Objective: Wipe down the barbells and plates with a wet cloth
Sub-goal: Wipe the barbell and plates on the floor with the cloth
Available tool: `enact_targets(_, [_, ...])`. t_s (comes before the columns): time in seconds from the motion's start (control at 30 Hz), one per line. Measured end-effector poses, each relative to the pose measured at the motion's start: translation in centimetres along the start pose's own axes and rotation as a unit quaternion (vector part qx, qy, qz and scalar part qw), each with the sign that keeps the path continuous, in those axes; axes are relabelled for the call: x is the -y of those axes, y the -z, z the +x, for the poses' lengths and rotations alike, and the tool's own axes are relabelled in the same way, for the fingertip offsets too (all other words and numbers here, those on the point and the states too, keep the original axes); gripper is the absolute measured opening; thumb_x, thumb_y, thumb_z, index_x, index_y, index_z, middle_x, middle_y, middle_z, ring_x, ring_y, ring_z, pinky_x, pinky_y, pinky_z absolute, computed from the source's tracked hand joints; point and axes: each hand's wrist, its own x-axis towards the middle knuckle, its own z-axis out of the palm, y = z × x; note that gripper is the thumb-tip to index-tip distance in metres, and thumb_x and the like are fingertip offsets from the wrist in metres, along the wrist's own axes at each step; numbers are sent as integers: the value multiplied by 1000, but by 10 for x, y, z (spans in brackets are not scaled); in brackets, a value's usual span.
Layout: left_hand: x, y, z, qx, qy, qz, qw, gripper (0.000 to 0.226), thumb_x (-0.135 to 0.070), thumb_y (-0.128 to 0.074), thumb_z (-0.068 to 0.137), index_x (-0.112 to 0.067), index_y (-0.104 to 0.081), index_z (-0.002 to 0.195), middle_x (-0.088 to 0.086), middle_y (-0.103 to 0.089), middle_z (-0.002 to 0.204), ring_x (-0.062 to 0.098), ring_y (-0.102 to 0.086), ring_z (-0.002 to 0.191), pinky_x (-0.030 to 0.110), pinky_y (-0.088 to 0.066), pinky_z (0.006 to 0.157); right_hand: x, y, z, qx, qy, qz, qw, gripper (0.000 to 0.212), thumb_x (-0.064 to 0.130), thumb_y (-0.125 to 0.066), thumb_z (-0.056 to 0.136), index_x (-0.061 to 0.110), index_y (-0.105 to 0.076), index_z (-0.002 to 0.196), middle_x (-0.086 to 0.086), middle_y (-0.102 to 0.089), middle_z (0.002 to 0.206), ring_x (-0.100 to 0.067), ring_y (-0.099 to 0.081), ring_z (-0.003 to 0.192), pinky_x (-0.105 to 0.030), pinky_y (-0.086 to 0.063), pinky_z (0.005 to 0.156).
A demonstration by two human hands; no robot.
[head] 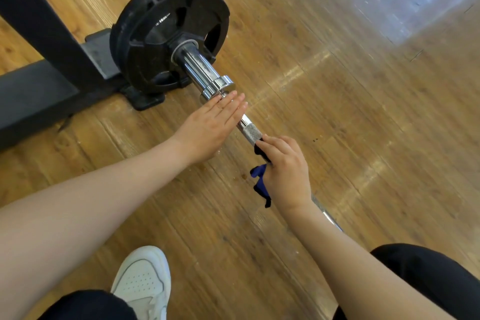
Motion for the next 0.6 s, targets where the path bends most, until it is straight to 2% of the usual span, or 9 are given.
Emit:
enact_targets(0.07, [3, -3, 0, -30, -16, 21, 999, 72, -15, -33, 95, 0, 23, 138, 18, 5, 157, 28, 4, 146, 38, 6, 113, 6, -2, 12, -14, 8, 11, 1000, 38, -15, -55, 60, 0, -72, 90, -10, -71, 91, -34, -63, 87, -36, -51, 81])
enact_targets(0.17, [5, -10, 0, -70, -33, 56, 995, 62, -12, -22, 91, 2, 9, 142, 17, -13, 156, 28, -14, 145, 38, -4, 114, 14, -12, 22, 6, 14, 25, 1000, 45, -24, -61, 56, 0, -71, 92, -10, -70, 93, -34, -63, 88, -36, -50, 81])
enact_targets(0.27, [5, -11, 7, -96, -19, 43, 994, 64, -19, -40, 88, 1, -21, 145, 16, -35, 149, 27, -33, 138, 38, -18, 114, 13, -17, 12, -8, -9, 26, 1000, 43, -18, -56, 59, 0, -72, 94, -12, -70, 99, -35, -64, 89, -33, -47, 83])
enact_targets(0.33, [6, -5, 13, -87, -22, 52, 995, 64, -22, -44, 91, 0, -22, 146, 16, -33, 150, 27, -31, 140, 38, -15, 114, 11, -16, 2, -15, -20, 22, 999, 44, -15, -52, 59, 0, -73, 96, -13, -70, 103, -37, -64, 95, -36, -44, 87])
enact_targets(0.4, [8, 1, 23, -84, -38, 81, 992, 60, -20, -36, 95, -2, -15, 148, 14, -28, 153, 26, -25, 142, 38, -11, 115, 10, -14, -5, -11, -25, 18, 999, 45, -15, -52, 59, 0, -73, 96, -14, -70, 104, -38, -64, 99, -39, -42, 91])
enact_targets(0.47, [10, 7, 38, -89, -58, 99, 989, 55, -17, -29, 94, -6, -23, 148, 10, -34, 150, 25, -29, 140, 39, -17, 115, 11, -13, -6, 2, -29, 18, 999, 45, -16, -52, 58, 0, -73, 95, -14, -70, 104, -39, -63, 101, -41, -43, 91])
enact_targets(0.6, [12, 6, 53, -45, -111, 117, 986, 54, -12, -20, 93, -7, -36, 143, 8, -44, 145, 24, -36, 137, 41, -21, 114, 12, -11, -3, -2, -51, 29, 998, 48, -14, -47, 58, 1, -73, 96, -13, -70, 104, -36, -64, 101, -38, -48, 87])
